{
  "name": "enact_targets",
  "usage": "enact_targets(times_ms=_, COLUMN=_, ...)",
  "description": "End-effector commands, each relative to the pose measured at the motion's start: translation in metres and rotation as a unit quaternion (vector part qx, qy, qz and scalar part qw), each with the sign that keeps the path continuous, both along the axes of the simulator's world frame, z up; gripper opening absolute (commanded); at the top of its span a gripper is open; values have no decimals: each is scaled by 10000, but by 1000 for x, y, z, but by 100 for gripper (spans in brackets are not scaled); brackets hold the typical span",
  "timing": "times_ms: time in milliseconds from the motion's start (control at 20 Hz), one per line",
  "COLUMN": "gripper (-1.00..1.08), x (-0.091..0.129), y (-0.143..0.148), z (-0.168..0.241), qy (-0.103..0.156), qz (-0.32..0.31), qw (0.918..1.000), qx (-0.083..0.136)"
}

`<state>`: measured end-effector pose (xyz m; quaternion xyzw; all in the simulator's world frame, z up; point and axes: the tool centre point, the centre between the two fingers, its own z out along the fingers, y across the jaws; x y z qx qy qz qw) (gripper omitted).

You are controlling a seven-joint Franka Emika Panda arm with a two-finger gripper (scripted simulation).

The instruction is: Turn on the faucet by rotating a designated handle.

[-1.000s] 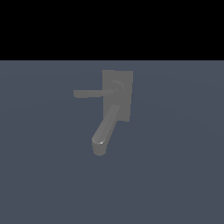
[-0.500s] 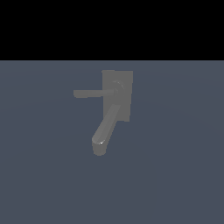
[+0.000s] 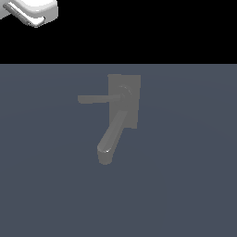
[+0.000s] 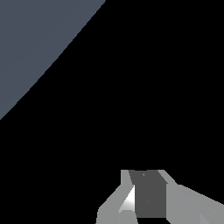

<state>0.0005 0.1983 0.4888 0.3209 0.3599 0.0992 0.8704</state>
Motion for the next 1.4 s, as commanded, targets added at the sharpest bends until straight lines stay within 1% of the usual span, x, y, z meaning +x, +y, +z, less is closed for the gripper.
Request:
enact_targets(times_ms=0, gripper=-100, x=15, y=5, z=-35, qy=376, qz=94, qw=9985, qx=-395)
enact_targets(times_ms=150, gripper=-100, x=29, y=8, z=-78, qy=840, qz=193, qw=9928, qx=-829)
enact_targets(times_ms=300, gripper=-100, x=41, y=7, z=-124, qy=1332, qz=285, qw=9830, qx=-1229)
enact_targets(times_ms=450, gripper=-100, x=50, y=2, z=-173, qy=1845, qz=372, qw=9691, qx=-1592)
enact_targets(times_ms=650, gripper=-100, x=55, y=-8, z=-236, qy=2514, qz=475, qw=9460, qx=-1993)
enact_targets(times_ms=800, gripper=-100, x=55, y=-17, z=-276, qy=2934, qz=538, qw=9286, qx=-2208)
enact_targets(times_ms=1000, gripper=-100, x=52, y=-28, z=-317, qy=3371, qz=602, qw=9082, qx=-2404)
enact_targets(times_ms=1200, gripper=-100, x=48, y=-36, z=-346, qy=3675, qz=647, qw=8927, qx=-2525)
enact_targets(times_ms=1350, gripper=-100, x=45, y=-39, z=-361, qy=3836, qz=680, qw=8840, qx=-2585)
